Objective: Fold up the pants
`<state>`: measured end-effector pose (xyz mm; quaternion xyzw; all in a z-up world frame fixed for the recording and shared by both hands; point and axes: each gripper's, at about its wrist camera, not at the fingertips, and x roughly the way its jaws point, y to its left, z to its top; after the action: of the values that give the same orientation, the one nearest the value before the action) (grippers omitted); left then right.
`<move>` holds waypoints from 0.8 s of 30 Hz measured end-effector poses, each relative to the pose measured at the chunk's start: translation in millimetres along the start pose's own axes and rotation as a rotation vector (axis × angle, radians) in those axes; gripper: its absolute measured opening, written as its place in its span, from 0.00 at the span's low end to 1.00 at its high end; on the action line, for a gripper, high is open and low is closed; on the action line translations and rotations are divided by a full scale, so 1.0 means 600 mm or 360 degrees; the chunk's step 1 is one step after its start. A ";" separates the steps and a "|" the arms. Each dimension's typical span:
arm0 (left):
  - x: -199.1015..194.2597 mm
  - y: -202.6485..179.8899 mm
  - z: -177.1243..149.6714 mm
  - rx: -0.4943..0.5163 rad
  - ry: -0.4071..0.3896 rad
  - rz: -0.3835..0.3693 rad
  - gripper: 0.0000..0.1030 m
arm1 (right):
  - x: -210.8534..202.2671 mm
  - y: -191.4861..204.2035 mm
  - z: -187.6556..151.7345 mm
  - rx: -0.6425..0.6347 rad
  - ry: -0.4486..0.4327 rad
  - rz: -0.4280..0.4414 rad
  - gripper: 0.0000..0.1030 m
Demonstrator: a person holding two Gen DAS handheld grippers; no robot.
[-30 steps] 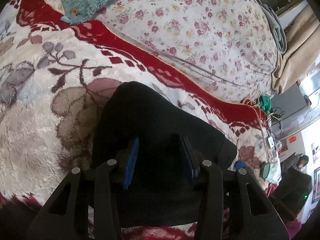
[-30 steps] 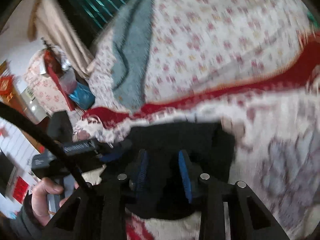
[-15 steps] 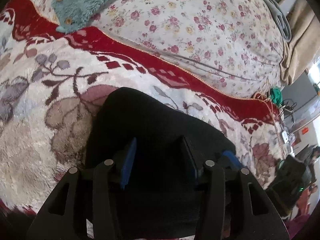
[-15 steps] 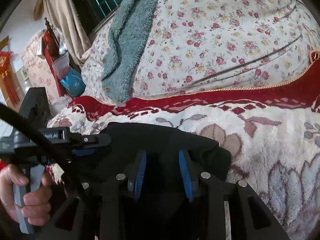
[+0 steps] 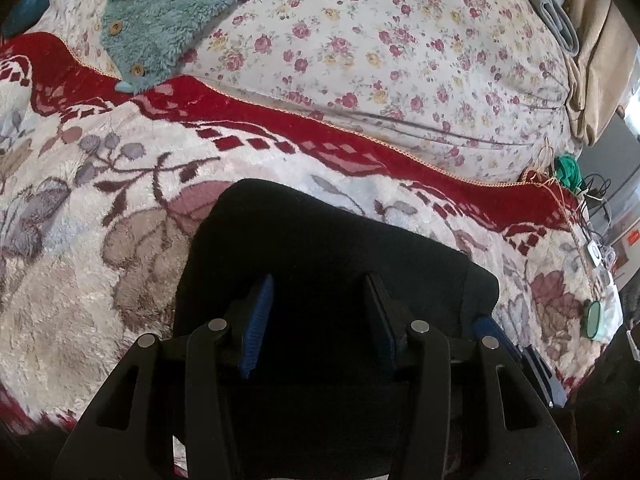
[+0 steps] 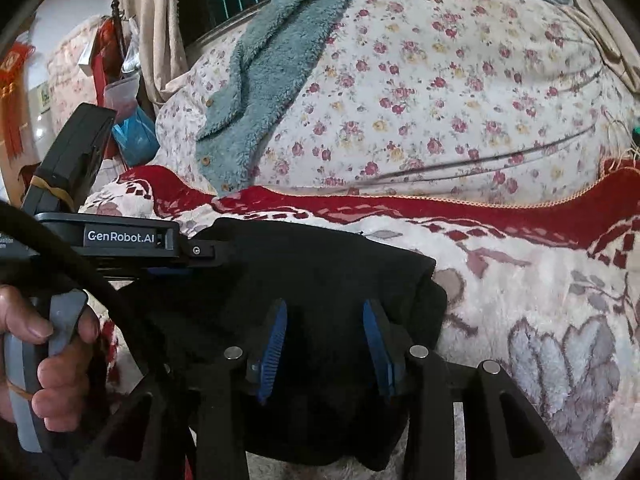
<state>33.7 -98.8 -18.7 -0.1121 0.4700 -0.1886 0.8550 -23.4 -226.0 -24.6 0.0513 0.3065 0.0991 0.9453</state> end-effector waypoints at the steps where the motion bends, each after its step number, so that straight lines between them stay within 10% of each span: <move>1: 0.000 -0.001 0.000 0.0000 -0.0001 0.0000 0.45 | -0.001 -0.001 -0.001 0.0002 -0.0007 0.0003 0.37; 24: 0.000 0.000 0.002 0.0022 -0.0005 0.0026 0.45 | -0.009 0.005 0.002 -0.0026 -0.0031 -0.0044 0.37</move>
<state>34.8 -98.7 -18.4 -0.1028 0.4682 -0.1848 0.8579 -27.7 -224.1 -20.1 0.0402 0.2972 0.0881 0.9499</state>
